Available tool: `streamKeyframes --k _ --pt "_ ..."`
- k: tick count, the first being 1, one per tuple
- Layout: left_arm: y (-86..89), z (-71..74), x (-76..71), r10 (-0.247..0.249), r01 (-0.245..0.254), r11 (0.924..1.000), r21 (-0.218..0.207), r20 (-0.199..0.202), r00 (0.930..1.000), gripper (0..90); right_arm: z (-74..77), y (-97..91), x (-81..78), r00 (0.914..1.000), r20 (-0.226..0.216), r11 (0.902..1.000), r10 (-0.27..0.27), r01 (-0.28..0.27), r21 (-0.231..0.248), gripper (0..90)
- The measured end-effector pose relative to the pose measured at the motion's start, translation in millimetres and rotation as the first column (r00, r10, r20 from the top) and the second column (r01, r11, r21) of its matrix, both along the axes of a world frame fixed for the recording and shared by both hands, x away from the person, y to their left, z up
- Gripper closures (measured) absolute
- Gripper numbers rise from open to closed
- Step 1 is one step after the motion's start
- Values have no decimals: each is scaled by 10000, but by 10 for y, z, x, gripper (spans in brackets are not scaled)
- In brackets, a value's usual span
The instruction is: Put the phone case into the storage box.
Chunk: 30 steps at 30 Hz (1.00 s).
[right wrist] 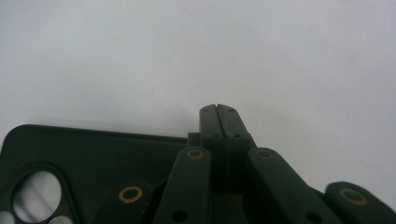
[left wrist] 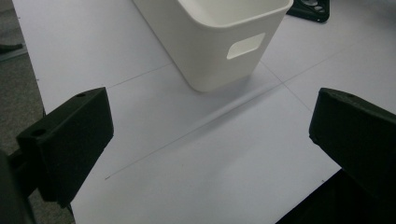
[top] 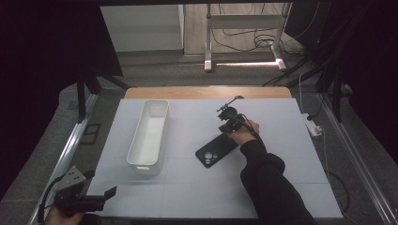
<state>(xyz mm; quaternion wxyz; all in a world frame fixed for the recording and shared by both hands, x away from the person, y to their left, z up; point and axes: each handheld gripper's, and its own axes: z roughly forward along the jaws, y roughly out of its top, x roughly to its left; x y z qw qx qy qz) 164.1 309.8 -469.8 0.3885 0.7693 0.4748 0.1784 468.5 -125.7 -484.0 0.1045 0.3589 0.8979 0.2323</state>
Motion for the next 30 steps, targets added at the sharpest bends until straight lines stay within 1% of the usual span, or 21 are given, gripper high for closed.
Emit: streamKeyframes --k 7,15,17,23,26,30 --pt "0 0 2 -14 14 10000 -9 -13 10000 6 -87 36 53 9999 -125 9998 -52 49 -200 899" --pt "5 -1 3 -17 17 10000 -43 -28 10000 6 -170 30 101 9999 -102 9990 -132 127 -439 899" --pt "4 -1 2 -21 21 10000 -40 -31 10000 6 -177 26 105 9998 -121 9991 -144 139 -389 899" --pt "1 1 -2 -55 55 10000 -24 -1 10000 5 -174 7 93 9998 -172 9988 -107 99 -478 899" --pt "2 1 -1 -52 52 10000 -26 -7 10000 5 -175 -16 76 9998 -188 9981 -107 95 -613 899" --pt "9 0 1 -22 22 10000 -78 -34 10000 4 -173 -58 55 9995 -300 9979 -95 76 -639 899"
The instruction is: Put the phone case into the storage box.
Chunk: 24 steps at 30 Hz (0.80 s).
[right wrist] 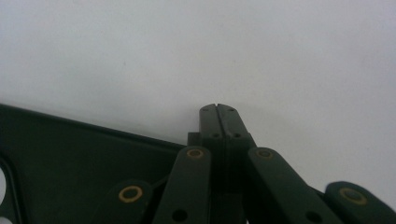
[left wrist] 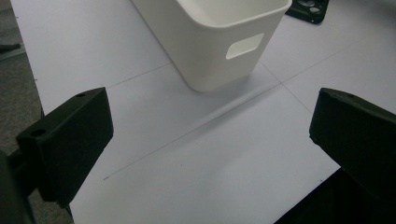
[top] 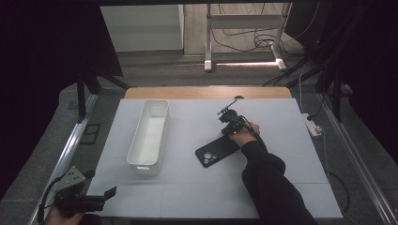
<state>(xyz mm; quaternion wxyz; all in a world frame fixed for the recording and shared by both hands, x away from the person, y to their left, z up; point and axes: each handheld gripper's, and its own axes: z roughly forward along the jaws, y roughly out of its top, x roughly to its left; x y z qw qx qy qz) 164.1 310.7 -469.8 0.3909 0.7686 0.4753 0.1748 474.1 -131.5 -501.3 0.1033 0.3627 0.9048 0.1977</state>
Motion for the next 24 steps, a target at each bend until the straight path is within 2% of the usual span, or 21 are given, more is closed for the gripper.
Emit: streamKeyframes --k 24 --pt "-10 1 -7 -57 56 10000 75 23 10000 4 -9 -227 -259 9995 -308 9999 88 -84 144 898"
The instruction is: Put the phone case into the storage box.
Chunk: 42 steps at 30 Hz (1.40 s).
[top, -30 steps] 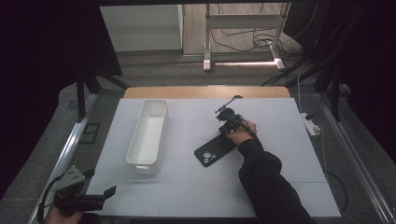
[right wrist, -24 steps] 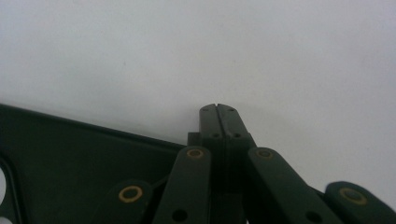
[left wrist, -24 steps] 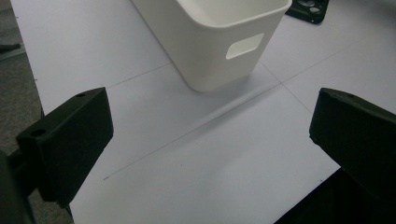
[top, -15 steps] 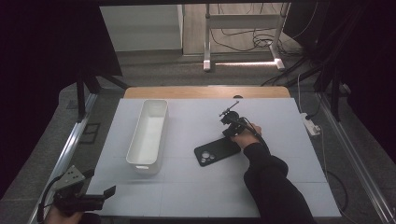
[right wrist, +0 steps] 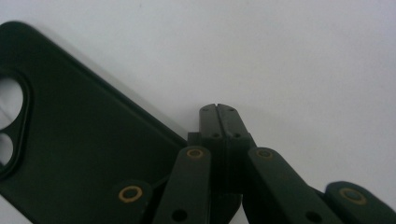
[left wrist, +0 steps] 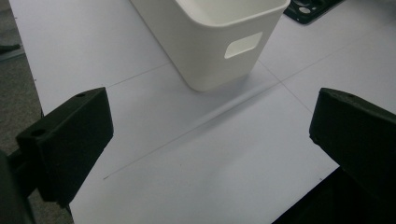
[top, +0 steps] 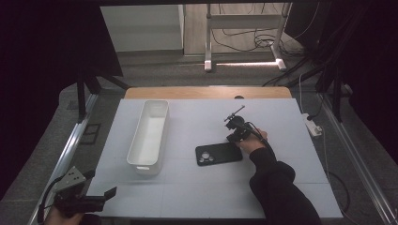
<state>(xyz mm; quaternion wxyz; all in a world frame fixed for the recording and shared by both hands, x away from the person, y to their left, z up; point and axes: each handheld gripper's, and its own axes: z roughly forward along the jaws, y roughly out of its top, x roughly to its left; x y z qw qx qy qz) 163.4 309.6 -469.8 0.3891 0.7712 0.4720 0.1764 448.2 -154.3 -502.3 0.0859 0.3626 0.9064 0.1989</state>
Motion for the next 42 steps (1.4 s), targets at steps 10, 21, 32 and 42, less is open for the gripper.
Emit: streamKeyframes --k 10,21,32,42 --pt "-4 2 -1 -46 46 10000 46 4 10000 5 1 -77 -152 9999 -15 9999 117 -117 30 898" --pt "-11 1 -1 -69 69 9999 83 -9 10000 5 -1 -151 -327 9998 -84 9997 200 -199 137 898" --pt "-19 1 0 -88 88 9999 146 2 10000 5 -4 -245 -565 9994 -203 9991 272 -265 333 898" --pt "-25 2 -1 -91 91 9998 172 -14 10000 5 -2 -281 -756 9989 -330 9987 337 -323 397 898"
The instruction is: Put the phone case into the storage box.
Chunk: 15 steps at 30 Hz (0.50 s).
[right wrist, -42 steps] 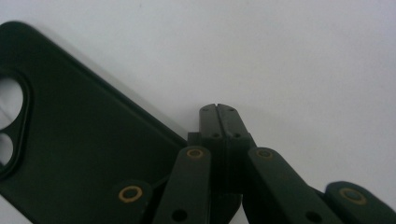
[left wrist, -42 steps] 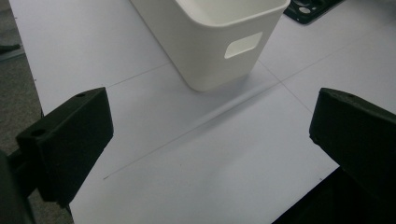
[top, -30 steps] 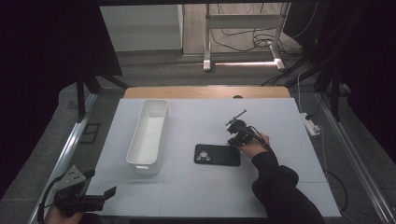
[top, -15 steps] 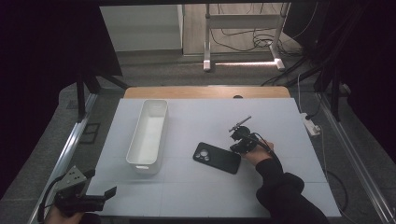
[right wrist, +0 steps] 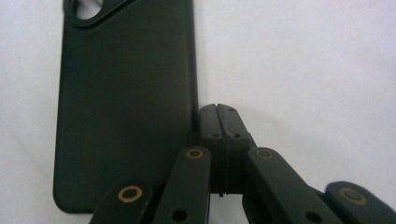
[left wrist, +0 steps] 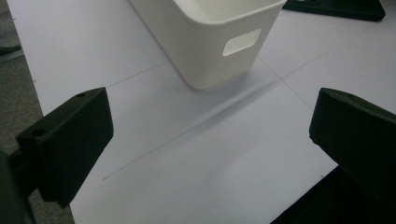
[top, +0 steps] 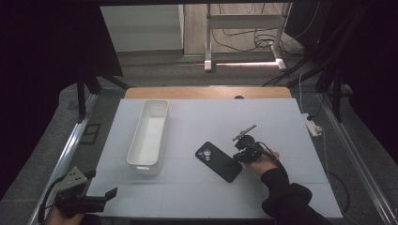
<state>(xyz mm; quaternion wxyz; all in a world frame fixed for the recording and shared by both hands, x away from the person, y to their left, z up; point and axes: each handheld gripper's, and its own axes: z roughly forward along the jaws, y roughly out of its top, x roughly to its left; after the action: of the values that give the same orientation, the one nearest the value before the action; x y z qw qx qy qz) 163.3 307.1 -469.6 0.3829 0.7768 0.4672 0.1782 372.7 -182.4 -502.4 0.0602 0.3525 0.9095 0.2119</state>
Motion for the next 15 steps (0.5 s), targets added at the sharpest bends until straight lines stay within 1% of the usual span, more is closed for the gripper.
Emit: streamKeyframes --k 9,15 --pt "-2 0 2 4 -4 10000 17 -19 10000 5 -4 -27 -132 9999 -99 9999 75 -74 132 898" --pt "-1 -1 4 13 -13 10000 34 -31 10000 5 -2 -21 -196 9998 -61 9998 183 -183 27 898"
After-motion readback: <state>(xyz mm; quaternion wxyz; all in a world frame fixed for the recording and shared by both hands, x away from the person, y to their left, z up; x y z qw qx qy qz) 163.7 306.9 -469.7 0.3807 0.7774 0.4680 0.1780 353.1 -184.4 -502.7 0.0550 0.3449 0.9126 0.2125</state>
